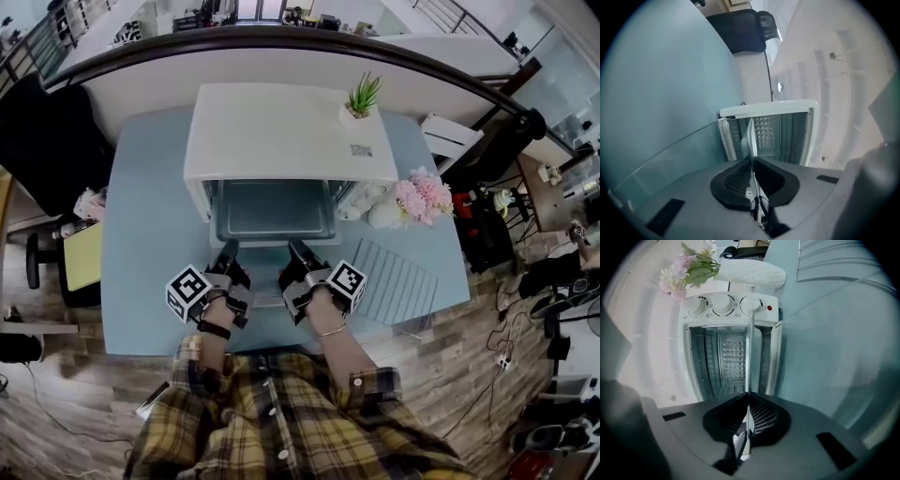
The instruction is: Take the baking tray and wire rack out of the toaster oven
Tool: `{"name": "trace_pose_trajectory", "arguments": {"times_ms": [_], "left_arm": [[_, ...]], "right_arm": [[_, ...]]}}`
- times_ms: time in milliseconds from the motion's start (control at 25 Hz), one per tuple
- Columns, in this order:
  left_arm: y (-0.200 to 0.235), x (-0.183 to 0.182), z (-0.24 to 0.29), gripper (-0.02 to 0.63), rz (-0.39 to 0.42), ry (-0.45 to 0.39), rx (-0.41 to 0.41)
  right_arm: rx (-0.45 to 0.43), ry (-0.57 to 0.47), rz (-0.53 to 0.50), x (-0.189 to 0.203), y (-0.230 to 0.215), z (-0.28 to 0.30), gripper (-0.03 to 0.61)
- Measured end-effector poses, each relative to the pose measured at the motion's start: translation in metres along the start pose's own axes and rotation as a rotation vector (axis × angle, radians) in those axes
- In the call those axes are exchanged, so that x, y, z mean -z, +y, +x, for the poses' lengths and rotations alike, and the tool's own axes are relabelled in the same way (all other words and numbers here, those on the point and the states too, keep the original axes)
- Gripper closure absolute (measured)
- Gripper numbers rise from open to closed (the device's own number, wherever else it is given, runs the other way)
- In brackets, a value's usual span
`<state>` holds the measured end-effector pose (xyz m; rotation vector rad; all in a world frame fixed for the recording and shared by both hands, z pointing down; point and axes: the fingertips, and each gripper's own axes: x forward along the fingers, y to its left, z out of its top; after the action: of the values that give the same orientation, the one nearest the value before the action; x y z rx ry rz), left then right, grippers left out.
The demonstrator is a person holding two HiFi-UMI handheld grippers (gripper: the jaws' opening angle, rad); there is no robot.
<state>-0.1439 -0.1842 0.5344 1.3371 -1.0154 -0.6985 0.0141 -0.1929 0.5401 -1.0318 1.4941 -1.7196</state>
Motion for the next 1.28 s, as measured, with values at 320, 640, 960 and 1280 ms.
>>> {"name": "trace_pose_trajectory", "arguments": {"times_ms": [320, 640, 960, 1280], "left_arm": [[-0.006, 0.021, -0.039, 0.595, 0.022, -0.027, 0.015], [-0.016, 0.044, -0.074, 0.597, 0.081, -0.053, 0.042], [-0.036, 0.068, -0.097, 0.595, 0.099, -0.061, 0.123], [-0.05, 0.107, -0.1, 0.597, 0.141, 0.022, 0.161]], "right_arm": [[-0.031, 0.061, -0.045, 0.019, 0.008, -0.038, 0.56], [-0.098, 0.083, -0.111, 0.032, 0.016, -0.076, 0.561], [-0.149, 0.085, -0.124, 0.039, 0.027, -0.11, 0.561], [-0.165, -0.005, -0.121, 0.026, 0.023, -0.158, 0.56]]}}
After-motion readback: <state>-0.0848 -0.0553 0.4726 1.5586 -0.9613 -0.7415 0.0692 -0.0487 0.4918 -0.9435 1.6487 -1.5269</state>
